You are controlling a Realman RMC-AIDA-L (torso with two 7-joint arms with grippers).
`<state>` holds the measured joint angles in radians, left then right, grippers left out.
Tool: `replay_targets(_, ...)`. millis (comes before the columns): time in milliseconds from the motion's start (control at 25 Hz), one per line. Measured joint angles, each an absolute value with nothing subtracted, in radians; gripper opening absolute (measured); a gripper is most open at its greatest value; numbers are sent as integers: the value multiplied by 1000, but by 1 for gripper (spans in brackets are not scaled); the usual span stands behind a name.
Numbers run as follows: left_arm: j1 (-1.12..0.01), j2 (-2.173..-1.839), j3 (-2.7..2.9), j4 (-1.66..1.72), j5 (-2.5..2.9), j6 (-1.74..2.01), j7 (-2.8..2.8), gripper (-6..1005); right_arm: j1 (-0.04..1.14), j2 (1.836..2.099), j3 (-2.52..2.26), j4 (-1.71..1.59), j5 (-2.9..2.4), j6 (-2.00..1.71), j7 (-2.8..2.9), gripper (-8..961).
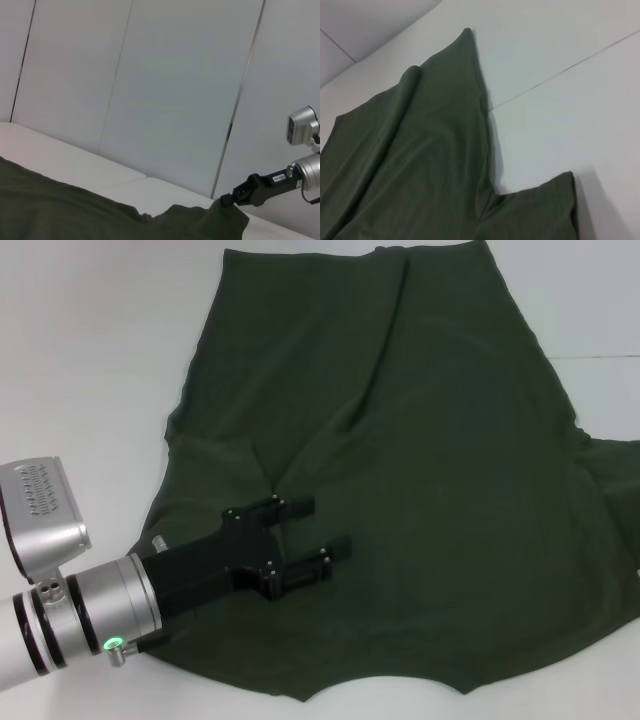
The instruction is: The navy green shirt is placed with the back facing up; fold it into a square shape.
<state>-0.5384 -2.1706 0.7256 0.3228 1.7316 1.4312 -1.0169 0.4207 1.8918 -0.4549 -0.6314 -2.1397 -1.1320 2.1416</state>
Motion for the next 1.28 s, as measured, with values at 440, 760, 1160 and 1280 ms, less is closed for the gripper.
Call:
replay_targets(440,-537,-2171,724,311,1724,1419,-1017,752,438,1878,-468,-645,-2141,-1092,2095,11)
replay_targets(760,-537,-2171,724,310,1724,1417,-1017,753,467,1882,-479,-646,-2157,-1046,2044,12)
replay_targets(1160,-538,-2171,724,310,1722,1417,-1017,752,500,1878,-497,-646,-2169,-1034,2036,11)
replay_targets(1280,-538,-2171,724,310,1720,1417,-1017,752,505,1879,-506,-646,-2169,-1034,2036,11)
